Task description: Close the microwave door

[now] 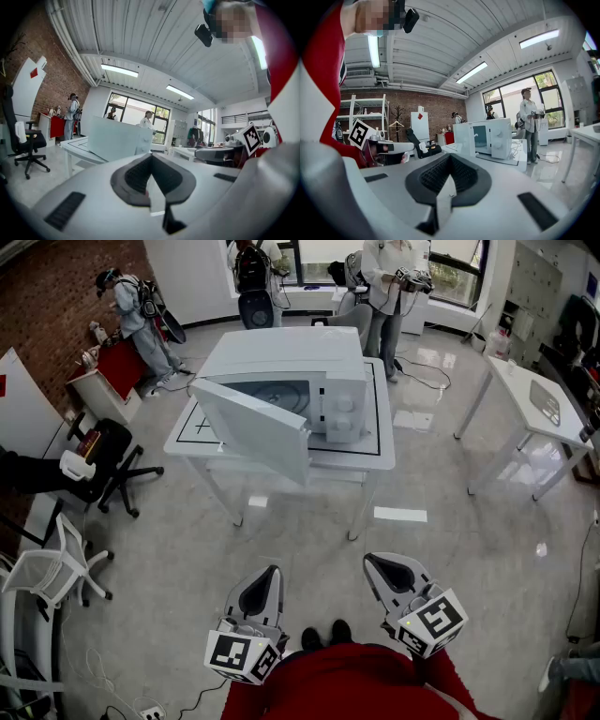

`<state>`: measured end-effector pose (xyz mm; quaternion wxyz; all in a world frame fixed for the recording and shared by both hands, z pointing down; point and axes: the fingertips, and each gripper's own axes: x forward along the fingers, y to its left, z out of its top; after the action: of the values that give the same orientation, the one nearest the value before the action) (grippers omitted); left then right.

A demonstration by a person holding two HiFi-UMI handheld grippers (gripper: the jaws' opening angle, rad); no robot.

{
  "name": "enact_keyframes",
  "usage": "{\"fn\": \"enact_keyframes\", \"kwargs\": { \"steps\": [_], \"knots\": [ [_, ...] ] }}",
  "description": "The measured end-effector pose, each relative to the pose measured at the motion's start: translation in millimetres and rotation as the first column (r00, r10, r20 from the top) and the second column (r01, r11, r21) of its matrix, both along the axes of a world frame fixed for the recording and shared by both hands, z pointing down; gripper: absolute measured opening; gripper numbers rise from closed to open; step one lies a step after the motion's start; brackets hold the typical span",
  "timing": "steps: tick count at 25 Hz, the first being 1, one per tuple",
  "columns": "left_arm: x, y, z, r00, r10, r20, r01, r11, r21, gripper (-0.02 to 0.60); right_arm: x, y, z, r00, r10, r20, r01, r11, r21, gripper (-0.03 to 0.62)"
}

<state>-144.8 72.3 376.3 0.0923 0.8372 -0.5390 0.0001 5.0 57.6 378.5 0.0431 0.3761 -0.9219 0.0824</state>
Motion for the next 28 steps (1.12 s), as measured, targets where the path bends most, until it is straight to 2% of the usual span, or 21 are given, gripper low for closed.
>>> {"fn": "enact_keyframes", "kwargs": {
  "steps": [12, 17, 28],
  "knots": [
    [1.2, 3.3, 1.4, 1.000, 0.004, 0.017, -0.004, 1.000, -0.003, 0.011, 1.3, 3.7, 3.8, 1.000, 0.003, 0.000, -0.003, 1.000, -0.012, 0.012],
    [2.4, 6.5, 3.6, 1.000, -0.001, 0.021, 0.001, 1.000, -0.007, 0.011, -1.4, 8.4, 1.9, 0.999, -0.036, 0.011, 0.036, 0.999, 0.001, 0.014],
    [13.0, 7.4, 11.9, 1.000, -0.001, 0.021, 0.002, 0.999, -0.034, 0.011, 6.9, 7.6, 6.8, 0.998, -0.045, 0.044, 0.046, 0.998, -0.040, 0.014]
  ]
}}
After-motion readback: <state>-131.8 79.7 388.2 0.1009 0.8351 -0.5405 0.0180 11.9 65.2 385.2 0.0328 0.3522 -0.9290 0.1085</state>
